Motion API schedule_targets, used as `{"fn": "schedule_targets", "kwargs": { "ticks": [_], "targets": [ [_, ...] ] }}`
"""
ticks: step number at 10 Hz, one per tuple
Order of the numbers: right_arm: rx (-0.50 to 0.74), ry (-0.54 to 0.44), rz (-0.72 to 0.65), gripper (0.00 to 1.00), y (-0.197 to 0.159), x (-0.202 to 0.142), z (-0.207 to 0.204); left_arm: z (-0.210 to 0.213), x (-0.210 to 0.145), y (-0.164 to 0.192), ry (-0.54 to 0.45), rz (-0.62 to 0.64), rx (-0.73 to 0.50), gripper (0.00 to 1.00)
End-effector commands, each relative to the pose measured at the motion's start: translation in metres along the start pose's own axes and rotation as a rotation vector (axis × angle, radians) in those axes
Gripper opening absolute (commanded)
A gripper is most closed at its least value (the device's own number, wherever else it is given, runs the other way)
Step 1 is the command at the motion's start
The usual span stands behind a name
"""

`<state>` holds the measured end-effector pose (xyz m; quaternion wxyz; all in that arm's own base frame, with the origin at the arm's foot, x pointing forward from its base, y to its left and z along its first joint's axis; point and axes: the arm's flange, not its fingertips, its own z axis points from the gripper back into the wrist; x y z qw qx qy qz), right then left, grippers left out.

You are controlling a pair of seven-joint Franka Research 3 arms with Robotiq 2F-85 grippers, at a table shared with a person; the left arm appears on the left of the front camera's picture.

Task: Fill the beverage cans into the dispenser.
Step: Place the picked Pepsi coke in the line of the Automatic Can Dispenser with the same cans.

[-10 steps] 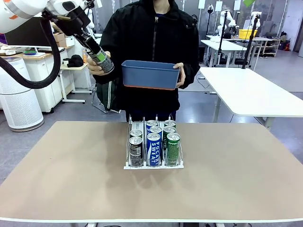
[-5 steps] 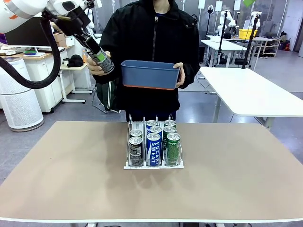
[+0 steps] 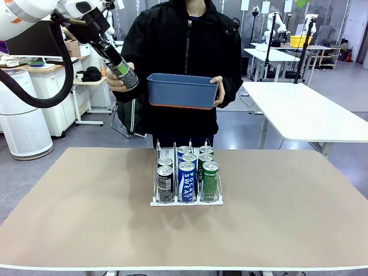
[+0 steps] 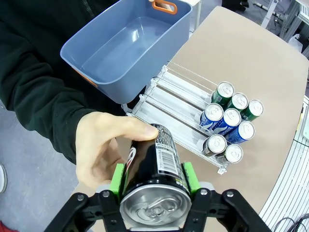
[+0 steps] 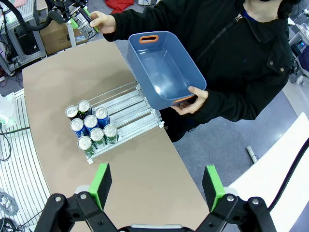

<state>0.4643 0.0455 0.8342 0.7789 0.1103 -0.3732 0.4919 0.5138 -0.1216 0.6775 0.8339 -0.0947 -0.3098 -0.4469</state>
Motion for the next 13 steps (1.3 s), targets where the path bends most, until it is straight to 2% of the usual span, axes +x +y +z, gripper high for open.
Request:
{"fn": "schedule_targets", "kwargs": {
  "ticks": [1,13],
  "targets": [
    [-0.005,0.011,0.005,1.00,0.0003,-0.0002,-0.0001,0.0016,-0.0010,0.0012,0.003,-0.002,0.006,0.45],
    [-0.005,0.011,0.005,1.00,0.0003,-0.0002,-0.0001,0.0016,-0.0010,0.0012,0.003,-0.002,0.006,0.45]
  ]
}}
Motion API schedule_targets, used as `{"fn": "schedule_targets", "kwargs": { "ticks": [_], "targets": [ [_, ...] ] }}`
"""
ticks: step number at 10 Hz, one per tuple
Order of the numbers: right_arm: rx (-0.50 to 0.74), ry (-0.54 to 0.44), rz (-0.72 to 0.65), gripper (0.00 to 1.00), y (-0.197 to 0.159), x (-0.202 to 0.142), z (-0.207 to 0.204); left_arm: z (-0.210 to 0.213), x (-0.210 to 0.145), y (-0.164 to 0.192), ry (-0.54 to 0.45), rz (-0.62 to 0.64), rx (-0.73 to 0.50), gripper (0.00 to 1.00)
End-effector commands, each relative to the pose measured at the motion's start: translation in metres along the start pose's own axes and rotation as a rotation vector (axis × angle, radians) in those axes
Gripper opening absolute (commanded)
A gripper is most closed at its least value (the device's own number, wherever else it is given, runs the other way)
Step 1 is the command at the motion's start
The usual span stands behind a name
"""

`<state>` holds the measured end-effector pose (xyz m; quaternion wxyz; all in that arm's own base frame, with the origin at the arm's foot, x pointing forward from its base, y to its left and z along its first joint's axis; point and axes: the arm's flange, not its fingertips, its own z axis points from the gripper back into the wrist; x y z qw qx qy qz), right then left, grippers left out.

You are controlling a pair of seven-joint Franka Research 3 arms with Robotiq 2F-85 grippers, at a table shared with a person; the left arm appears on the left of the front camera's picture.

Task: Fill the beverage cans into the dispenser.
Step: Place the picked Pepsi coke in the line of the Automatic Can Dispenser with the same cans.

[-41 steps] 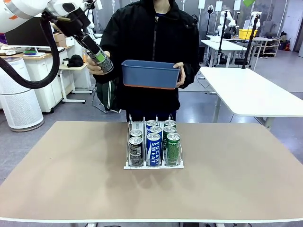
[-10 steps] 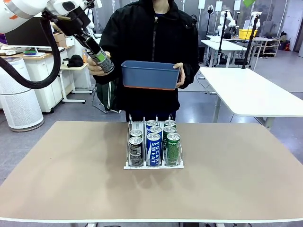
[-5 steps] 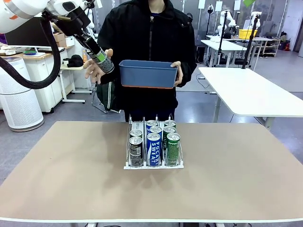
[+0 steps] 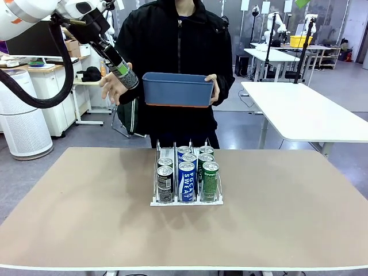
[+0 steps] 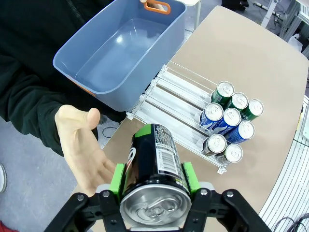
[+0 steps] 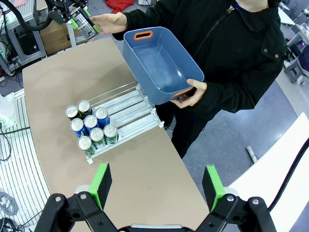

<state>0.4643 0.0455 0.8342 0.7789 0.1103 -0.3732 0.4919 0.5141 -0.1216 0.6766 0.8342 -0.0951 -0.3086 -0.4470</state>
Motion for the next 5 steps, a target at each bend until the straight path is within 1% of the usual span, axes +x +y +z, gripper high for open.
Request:
{"fn": "schedule_targets", "kwargs": {
  "ticks": [1,5],
  "targets": [
    [-0.005,0.011,0.005,1.00,0.0003,-0.0002,-0.0001,0.0025,-0.0006,0.0010,0.001,-0.003,0.007,0.45],
    [-0.005,0.011,0.005,1.00,0.0003,-0.0002,-0.0001,0.0025,-0.0006,0.0010,0.001,-0.003,0.007,0.45]
  ]
}}
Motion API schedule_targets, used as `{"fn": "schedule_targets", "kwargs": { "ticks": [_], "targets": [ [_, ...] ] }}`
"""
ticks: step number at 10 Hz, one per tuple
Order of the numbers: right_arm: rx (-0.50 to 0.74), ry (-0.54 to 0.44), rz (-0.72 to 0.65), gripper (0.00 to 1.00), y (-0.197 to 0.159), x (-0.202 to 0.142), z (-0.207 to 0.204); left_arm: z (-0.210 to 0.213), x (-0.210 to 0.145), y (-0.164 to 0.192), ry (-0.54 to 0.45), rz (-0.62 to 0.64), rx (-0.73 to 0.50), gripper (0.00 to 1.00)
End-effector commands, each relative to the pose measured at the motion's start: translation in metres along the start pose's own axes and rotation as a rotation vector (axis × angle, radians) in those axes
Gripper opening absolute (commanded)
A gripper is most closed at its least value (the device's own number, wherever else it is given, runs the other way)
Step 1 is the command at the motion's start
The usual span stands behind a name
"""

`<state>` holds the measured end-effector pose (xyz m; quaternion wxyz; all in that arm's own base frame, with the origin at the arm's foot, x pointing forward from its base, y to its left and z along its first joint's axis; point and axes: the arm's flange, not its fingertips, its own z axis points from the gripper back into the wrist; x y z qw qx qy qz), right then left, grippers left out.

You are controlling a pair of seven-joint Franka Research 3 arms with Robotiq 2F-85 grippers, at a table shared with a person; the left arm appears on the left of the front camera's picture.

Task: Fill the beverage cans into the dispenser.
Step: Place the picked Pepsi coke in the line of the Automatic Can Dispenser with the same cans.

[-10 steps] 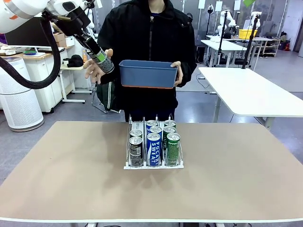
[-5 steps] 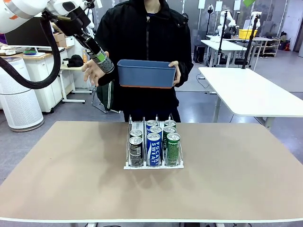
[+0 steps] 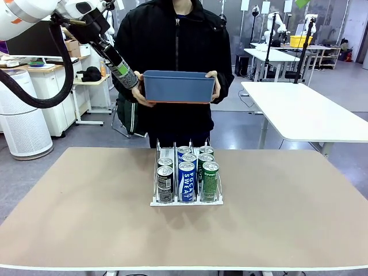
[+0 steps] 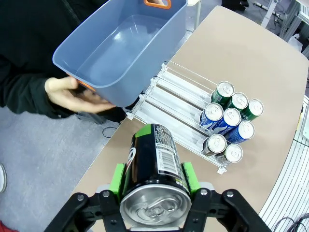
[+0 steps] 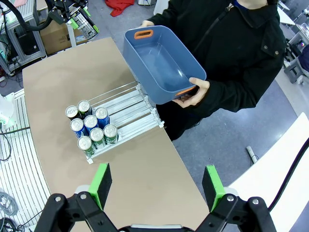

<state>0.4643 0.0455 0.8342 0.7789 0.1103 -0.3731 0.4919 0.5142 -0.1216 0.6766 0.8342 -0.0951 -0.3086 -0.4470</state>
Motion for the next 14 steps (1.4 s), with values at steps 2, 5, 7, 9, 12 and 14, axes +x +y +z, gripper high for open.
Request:
{"fn": "schedule_targets", "kwargs": {
  "ticks": [2,5,7,9,12,14],
  "targets": [
    [-0.005,0.011,0.005,1.00,0.000,0.000,0.000,0.000,0.000,0.000,0.000,0.000,0.000,0.58],
    [-0.005,0.011,0.005,1.00,0.000,0.000,0.000,0.000,0.006,-0.023,0.111,0.092,-0.026,0.58],
    [-0.005,0.011,0.005,1.00,0.000,0.000,0.000,0.001,0.006,-0.053,0.177,0.118,-0.010,0.58],
    [-0.005,0.011,0.005,1.00,0.000,0.000,0.000,-0.010,0.004,-0.084,0.233,0.166,0.021,0.58],
    [-0.005,0.011,0.005,1.00,0.000,0.000,0.000,-0.040,0.001,-0.134,0.290,0.184,0.018,0.58],
    [-0.005,0.011,0.005,1.00,0.000,0.000,0.000,-0.046,0.003,-0.145,0.304,0.185,-0.053,0.58]
  ]
}}
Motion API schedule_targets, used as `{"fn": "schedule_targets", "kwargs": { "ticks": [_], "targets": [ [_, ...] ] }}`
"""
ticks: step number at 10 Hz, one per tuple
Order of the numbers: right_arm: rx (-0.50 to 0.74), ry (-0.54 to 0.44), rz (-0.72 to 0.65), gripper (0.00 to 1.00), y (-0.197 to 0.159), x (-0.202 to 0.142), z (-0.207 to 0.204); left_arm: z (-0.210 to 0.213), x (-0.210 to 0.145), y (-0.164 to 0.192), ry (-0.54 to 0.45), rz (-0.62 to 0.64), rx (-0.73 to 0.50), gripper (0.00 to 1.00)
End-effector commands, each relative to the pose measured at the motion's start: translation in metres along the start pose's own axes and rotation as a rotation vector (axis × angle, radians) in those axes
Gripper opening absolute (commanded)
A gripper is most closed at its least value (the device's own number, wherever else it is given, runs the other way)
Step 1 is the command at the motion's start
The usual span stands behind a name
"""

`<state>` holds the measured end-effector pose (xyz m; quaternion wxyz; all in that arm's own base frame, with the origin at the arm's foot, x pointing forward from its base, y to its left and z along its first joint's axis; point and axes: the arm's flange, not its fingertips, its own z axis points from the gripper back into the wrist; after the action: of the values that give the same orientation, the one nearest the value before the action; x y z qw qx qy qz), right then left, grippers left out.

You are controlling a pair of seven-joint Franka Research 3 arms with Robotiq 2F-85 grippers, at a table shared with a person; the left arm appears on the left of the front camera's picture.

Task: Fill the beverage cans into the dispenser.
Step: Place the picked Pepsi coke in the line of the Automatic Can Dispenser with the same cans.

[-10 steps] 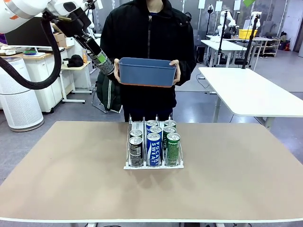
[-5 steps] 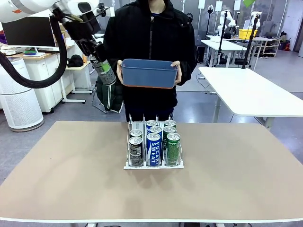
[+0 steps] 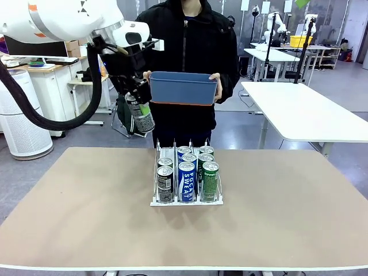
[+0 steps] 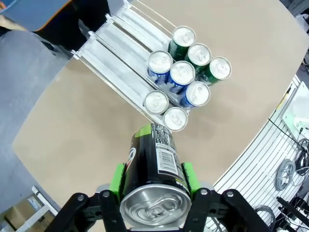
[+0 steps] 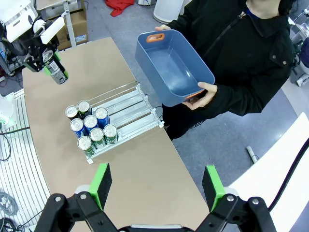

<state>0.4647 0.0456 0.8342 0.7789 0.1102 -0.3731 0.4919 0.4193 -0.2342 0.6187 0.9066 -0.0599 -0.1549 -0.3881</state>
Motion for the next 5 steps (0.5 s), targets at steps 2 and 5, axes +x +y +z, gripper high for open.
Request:
{"fn": "schedule_targets", "kwargs": {
  "ticks": [2,5],
  "targets": [
    [-0.005,0.010,0.005,1.00,0.001,0.000,0.000,0.000,0.000,0.000,0.000,0.000,0.000,0.58],
    [-0.005,0.010,0.005,1.00,0.001,0.000,0.000,0.000,0.000,0.000,0.000,0.000,0.000,0.58]
  ]
}}
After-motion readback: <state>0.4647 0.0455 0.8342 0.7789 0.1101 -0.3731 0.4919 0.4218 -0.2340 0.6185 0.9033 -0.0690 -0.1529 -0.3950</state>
